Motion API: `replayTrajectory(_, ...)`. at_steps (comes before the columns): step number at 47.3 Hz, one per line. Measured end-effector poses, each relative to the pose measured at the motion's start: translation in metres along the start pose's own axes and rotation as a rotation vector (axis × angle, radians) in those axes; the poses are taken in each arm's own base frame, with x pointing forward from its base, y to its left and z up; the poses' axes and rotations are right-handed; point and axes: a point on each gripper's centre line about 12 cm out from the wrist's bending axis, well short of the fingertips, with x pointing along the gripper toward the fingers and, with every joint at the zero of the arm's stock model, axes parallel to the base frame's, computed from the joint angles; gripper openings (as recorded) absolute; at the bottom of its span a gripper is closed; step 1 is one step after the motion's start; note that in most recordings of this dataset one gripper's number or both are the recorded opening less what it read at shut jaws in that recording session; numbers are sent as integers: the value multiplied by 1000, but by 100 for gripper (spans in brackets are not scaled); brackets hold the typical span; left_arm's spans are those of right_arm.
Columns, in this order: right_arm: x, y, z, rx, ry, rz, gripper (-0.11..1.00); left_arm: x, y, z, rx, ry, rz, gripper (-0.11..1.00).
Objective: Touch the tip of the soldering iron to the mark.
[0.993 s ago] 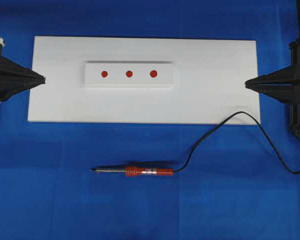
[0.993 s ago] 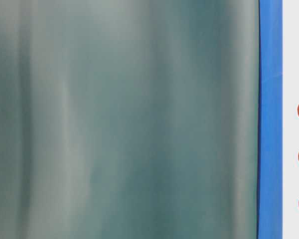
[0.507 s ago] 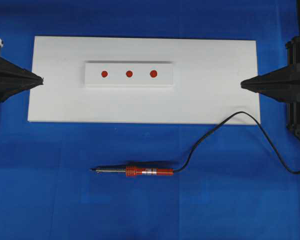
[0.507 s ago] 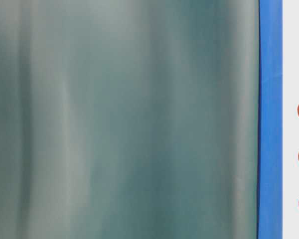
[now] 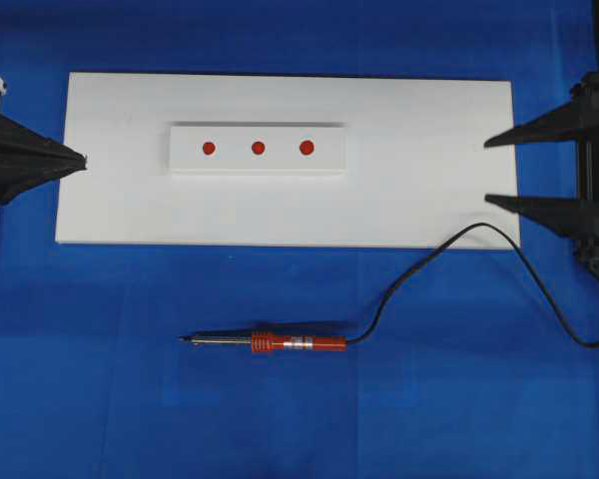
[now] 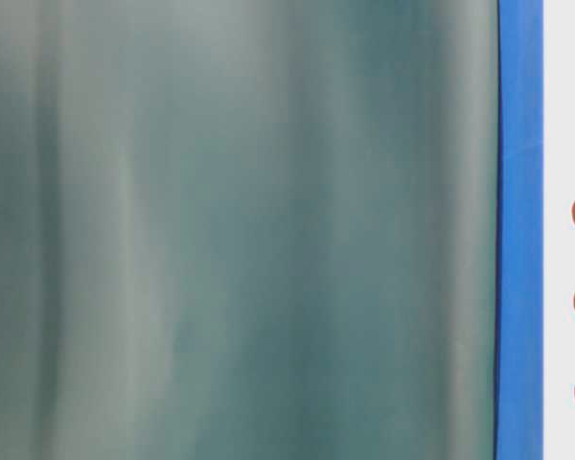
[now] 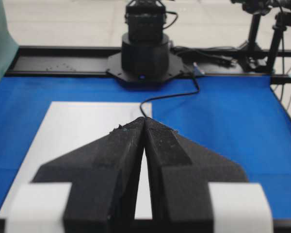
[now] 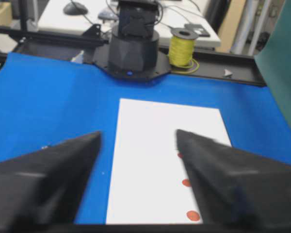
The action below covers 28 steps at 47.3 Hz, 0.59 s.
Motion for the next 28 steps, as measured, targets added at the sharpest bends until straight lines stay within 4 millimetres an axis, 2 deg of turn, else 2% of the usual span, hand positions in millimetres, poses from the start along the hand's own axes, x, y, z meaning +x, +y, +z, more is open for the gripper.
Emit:
replayTrajectory(2, 0, 0, 0, 0, 0, 0, 88, 0, 0, 0, 0, 0, 0, 2)
replayTrajectory(4, 0, 0, 0, 1, 2, 0, 93, 0, 0, 0, -2, 0, 0, 2)
replayTrajectory(16, 1, -1, -1, 21, 5, -5, 95, 0, 0, 0, 0, 0, 0, 2)
replayTrajectory(28, 21, -1, 4, 38, 24, -12, 95, 0, 0, 0, 0, 0, 0, 2)
